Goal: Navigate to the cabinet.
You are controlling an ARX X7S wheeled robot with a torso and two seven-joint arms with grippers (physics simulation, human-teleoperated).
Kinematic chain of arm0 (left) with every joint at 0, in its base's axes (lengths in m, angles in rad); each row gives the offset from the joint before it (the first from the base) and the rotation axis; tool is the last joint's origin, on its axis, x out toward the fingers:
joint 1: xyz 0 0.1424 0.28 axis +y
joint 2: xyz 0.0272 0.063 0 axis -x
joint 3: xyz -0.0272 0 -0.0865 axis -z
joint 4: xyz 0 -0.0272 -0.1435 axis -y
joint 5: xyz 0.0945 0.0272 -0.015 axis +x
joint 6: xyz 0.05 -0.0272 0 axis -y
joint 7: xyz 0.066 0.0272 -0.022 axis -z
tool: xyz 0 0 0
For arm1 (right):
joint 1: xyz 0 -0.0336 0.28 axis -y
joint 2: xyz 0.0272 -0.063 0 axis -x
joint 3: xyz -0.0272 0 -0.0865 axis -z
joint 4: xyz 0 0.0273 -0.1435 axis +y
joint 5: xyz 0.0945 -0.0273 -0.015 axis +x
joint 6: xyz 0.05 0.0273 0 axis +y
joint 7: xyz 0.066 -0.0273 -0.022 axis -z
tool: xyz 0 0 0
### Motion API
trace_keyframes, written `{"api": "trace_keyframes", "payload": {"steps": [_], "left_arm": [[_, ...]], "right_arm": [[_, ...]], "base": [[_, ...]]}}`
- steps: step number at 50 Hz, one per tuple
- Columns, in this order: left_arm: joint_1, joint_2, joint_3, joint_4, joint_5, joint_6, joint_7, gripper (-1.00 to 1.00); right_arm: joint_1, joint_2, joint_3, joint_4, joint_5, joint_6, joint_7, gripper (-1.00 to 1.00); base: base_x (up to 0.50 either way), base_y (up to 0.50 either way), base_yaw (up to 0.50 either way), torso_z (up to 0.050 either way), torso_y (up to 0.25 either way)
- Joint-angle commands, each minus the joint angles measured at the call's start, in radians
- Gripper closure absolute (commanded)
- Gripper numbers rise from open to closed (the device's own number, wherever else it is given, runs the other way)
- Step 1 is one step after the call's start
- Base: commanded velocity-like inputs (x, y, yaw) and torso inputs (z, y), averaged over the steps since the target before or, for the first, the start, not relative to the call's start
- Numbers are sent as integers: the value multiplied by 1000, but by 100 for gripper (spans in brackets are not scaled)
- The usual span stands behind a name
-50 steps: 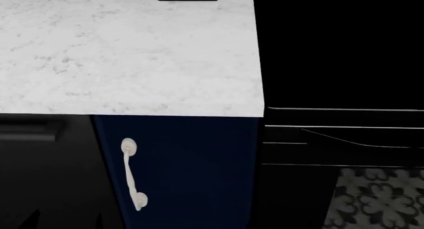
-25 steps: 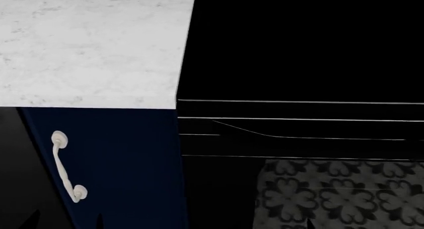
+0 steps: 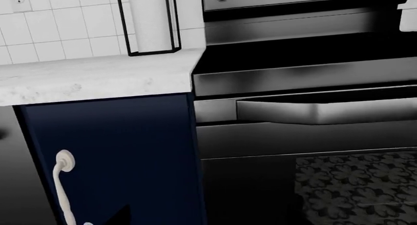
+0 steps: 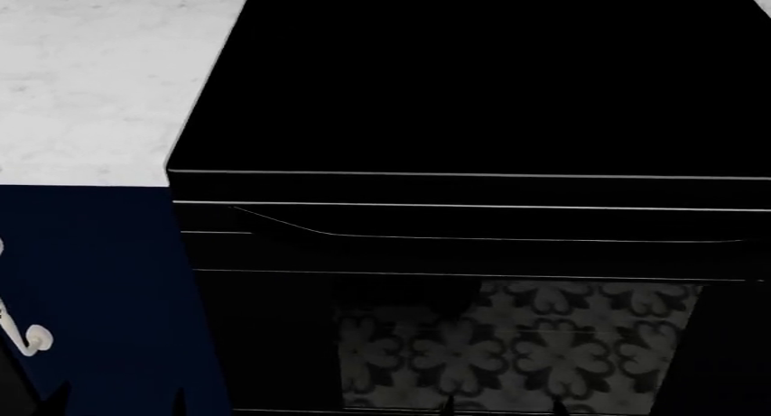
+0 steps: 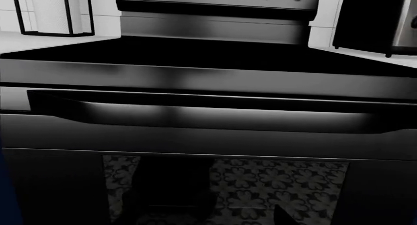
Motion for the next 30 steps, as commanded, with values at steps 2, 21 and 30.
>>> {"api": "trace_keyframes", "payload": {"steps": [2, 21, 30], "left_arm": [[2, -7, 4, 5, -3, 2, -3, -100], [-9, -7, 15, -8, -5, 2, -9, -100], [-7, -10, 17, -3, -9, 0, -12, -100]], "right_arm": [[-2, 5, -8, -1, 2, -11, 1, -100], [10, 8, -10, 12, 14, -5, 8, -100], [8, 13, -16, 4, 14, -1, 12, -100]], "base": [[-13, -500, 0, 0, 0], [-15, -500, 0, 0, 0], [-15, -500, 0, 0, 0]]}}
